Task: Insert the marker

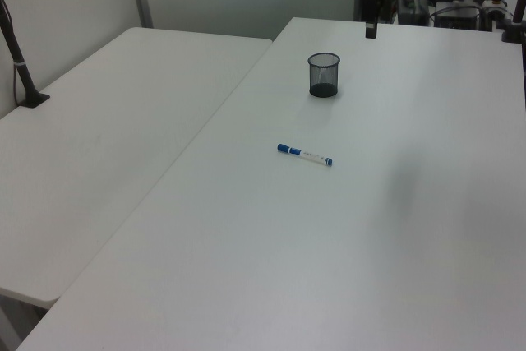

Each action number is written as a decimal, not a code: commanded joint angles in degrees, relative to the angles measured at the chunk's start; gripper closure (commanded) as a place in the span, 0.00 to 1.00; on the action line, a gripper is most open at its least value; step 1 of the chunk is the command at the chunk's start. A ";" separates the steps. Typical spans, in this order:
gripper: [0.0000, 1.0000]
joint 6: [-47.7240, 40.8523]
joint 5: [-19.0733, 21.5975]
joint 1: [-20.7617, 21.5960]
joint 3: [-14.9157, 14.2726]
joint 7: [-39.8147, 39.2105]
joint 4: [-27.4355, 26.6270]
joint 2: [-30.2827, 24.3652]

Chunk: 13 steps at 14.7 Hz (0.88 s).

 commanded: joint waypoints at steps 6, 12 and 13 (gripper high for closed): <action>0.00 -0.24 0.02 -0.44 -0.04 -2.90 -1.00 -0.72; 0.00 2.12 -0.33 -0.62 -0.31 -3.78 -0.22 1.20; 0.00 3.70 -0.25 -0.62 -0.31 -4.31 -0.04 2.34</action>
